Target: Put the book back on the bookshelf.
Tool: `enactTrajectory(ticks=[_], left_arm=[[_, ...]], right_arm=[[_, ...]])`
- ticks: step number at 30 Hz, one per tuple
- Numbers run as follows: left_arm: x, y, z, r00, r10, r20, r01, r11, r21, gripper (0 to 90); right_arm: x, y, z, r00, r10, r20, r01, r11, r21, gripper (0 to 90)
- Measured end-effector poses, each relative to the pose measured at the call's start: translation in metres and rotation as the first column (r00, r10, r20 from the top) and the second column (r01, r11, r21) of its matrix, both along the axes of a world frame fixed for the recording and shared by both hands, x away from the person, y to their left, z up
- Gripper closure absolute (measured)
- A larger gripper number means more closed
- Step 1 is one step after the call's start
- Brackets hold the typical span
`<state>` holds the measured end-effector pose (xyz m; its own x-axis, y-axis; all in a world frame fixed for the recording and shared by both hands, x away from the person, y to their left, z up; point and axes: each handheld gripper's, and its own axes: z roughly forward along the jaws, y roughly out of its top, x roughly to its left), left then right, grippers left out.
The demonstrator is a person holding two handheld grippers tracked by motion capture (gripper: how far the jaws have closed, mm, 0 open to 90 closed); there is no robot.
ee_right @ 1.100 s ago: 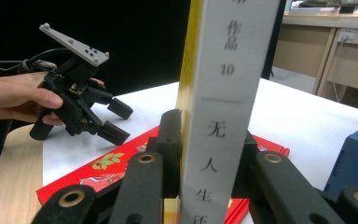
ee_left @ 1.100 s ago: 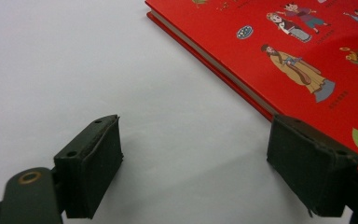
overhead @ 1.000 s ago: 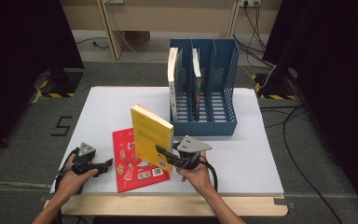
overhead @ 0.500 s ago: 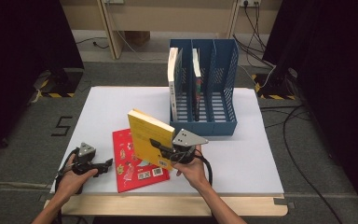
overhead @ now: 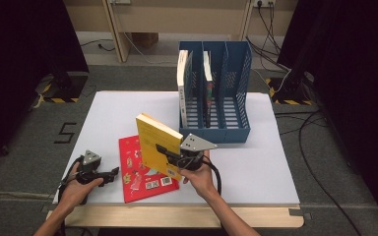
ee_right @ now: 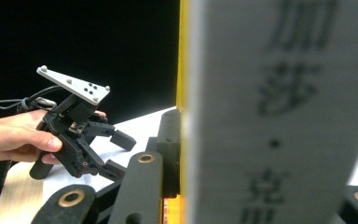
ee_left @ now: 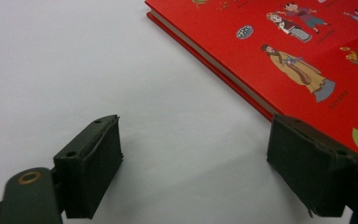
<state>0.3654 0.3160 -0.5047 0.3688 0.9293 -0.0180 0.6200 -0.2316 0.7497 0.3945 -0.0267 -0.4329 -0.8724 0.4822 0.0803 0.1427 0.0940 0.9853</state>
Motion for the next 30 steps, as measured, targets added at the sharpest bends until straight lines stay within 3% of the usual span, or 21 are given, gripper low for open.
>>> enactTrajectory(ticks=[9, 15, 18, 20, 24, 30], left_arm=[[-0.0004, -0.0007, -0.0002, 1.0, 0.005, 0.004, -0.005, 1.0, 0.005, 16.6], [-0.0004, -0.0008, -0.0001, 1.0, 0.006, 0.003, -0.006, 1.0, 0.006, 16.3], [-0.0005, -0.0008, -0.0002, 1.0, 0.006, 0.004, -0.006, 1.0, 0.006, 16.3], [-0.0004, -0.0007, -0.0001, 1.0, 0.006, 0.003, -0.006, 1.0, 0.006, 16.3], [-0.0003, -0.0006, -0.0002, 1.0, 0.006, 0.002, -0.006, 1.0, 0.005, 16.2], [-0.0002, -0.0003, -0.0002, 1.0, 0.003, 0.002, -0.003, 1.0, 0.002, 16.2]], right_arm=[[0.0011, -0.0012, -0.0006, 0.9989, 0.008, -0.046, -0.007, 0.9998, 0.019, 73.0], [0.0003, 0.0007, -0.0009, 0.9991, 0.006, -0.042, -0.006, 0.9999, -0.016, 73.1], [0.0021, 0.0014, -0.0026, 0.9982, 0.012, -0.058, -0.013, 0.9999, -0.003, 74.0], [0.0012, 0.0006, -0.0014, 0.9992, -0.001, -0.039, 0.001, 0.9999, -0.013, 74.7], [0.0035, -0.0011, -0.002, 0.9968, 0.003, -0.079, 0.001, 0.9989, 0.048, 75.0], [0.0029, -0.0043, 0.0031, 0.9981, -0.009, -0.062, 0.012, 0.9988, 0.047, 75.2]])
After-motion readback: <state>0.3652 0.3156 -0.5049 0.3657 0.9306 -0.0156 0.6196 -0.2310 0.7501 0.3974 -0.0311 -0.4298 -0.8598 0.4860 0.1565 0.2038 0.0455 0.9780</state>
